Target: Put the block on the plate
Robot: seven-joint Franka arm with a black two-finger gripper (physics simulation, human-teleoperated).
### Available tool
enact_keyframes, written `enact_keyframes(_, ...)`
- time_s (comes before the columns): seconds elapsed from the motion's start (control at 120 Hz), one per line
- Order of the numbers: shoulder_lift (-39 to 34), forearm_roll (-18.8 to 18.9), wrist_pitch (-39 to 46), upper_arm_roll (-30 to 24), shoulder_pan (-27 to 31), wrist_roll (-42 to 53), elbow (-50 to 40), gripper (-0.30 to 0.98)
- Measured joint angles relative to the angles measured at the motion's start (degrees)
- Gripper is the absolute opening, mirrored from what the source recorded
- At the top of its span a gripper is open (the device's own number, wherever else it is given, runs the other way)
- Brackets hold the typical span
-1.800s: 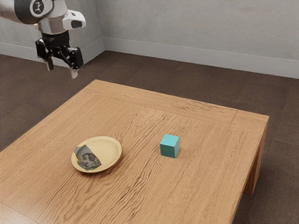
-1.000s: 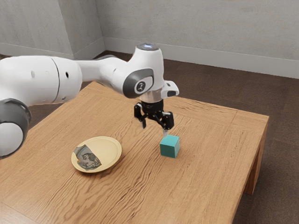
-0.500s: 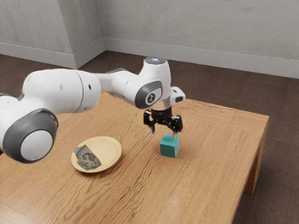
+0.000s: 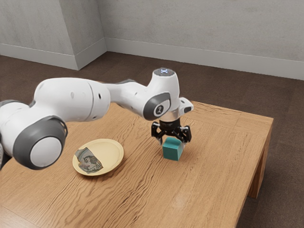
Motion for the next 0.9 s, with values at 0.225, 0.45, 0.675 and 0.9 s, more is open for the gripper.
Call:
enact_keyframes(0.225, 1.5, 0.0, 1.4, 0.0, 0.0, -1.4, 0.0, 0.69)
enact_keyframes(0.45, 1.7, 0.1, 1.9, 0.0, 0.0, -2.3, -0.1, 0.50)
enact_keyframes(0.675, 1.3, 0.4, 2.1, 0.0, 0.0, -2.9, -0.2, 0.42)
enact_keyframes(0.9, -7.8, 1.3, 1.1, 1.6, 0.4, -3.5, -5.7, 0.39)
